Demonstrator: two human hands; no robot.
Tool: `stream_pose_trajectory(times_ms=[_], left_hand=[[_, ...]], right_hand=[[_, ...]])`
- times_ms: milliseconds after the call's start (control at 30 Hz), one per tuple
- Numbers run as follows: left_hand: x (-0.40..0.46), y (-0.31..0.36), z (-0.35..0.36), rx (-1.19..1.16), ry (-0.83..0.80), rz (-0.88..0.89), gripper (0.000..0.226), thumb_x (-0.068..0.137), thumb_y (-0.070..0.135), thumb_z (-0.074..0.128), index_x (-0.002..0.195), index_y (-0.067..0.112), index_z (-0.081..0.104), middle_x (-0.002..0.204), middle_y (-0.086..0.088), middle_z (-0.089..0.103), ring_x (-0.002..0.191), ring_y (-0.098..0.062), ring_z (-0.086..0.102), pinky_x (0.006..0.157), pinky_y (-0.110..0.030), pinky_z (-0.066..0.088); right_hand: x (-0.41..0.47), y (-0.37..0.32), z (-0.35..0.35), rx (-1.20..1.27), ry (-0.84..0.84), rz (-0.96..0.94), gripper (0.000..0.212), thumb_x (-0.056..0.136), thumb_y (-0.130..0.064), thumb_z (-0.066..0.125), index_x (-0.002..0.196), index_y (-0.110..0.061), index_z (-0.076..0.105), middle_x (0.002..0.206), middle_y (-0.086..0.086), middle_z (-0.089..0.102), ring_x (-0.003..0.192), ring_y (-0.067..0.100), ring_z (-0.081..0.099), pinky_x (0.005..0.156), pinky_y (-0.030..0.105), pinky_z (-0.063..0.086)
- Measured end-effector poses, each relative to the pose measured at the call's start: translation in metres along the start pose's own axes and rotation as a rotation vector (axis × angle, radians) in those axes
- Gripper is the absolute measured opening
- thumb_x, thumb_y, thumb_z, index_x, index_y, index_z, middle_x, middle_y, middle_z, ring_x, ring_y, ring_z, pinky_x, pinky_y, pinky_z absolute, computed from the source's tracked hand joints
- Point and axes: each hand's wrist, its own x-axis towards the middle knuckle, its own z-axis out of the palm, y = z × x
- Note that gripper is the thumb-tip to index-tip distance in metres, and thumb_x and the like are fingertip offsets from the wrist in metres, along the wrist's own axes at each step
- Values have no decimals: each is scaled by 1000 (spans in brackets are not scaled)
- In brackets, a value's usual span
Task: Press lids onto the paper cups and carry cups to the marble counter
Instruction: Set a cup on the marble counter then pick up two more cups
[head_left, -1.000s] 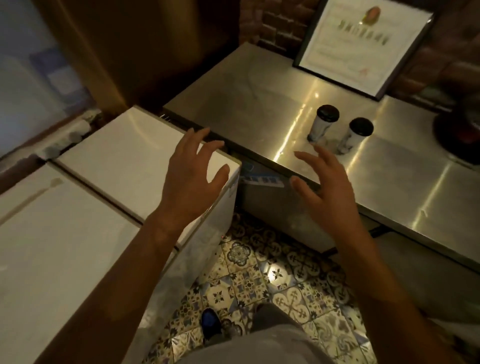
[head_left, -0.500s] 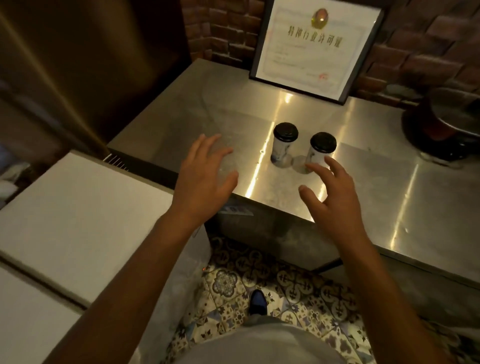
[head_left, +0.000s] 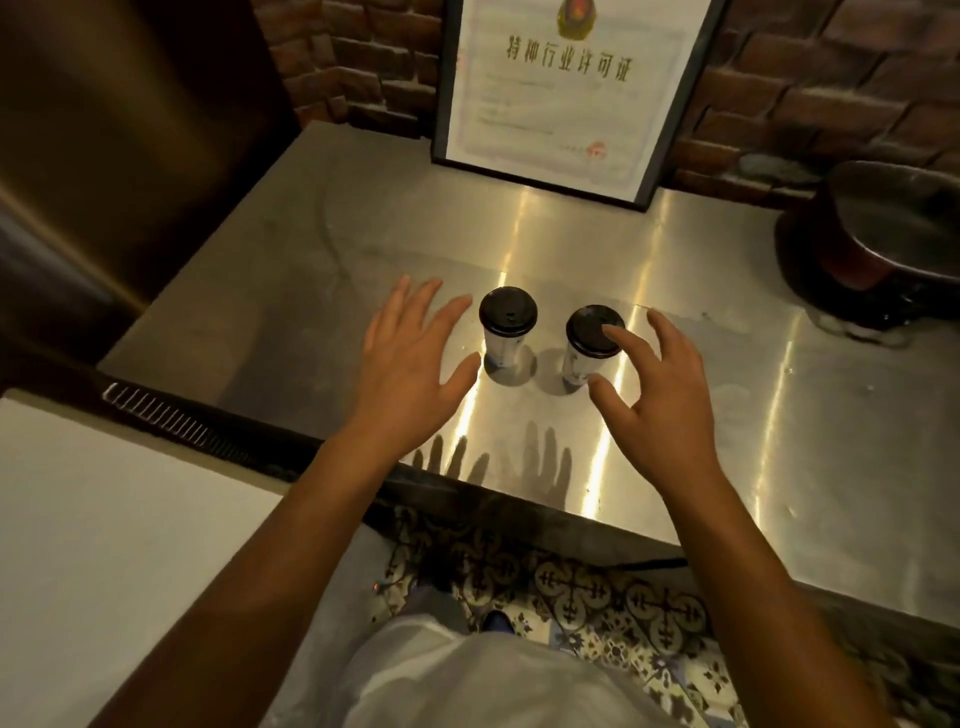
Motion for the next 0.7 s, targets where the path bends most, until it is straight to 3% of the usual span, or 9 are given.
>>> stream_pose_trajectory(times_ms=[267,467,700], left_hand=[[100,-24,35,0,-113,66,59,97,50,53,152,33,36,167,1,19,156,-25,3,122,-50,10],[151,-44,64,-29,-190,161,57,97,50,52,150,34,39,166,1,21,156,-27,5,122,-47,9],[163,-52,112,6,-336,286,58,94,56,52,148,40,39,167,6,19,155,-29,6,122,-50,6]], right_hand=[[70,5,24,-64,34,112,55,94,-50,65,146,-40,49,168,2,27,155,30,21,123,59,24],[113,3,47,-133,13,167,57,95,-47,63,148,-37,48,169,3,25,156,31,20,122,54,21],[130,16,95,-271,-135,181,59,94,-55,54,149,-37,46,168,8,25,155,36,19,122,58,22]])
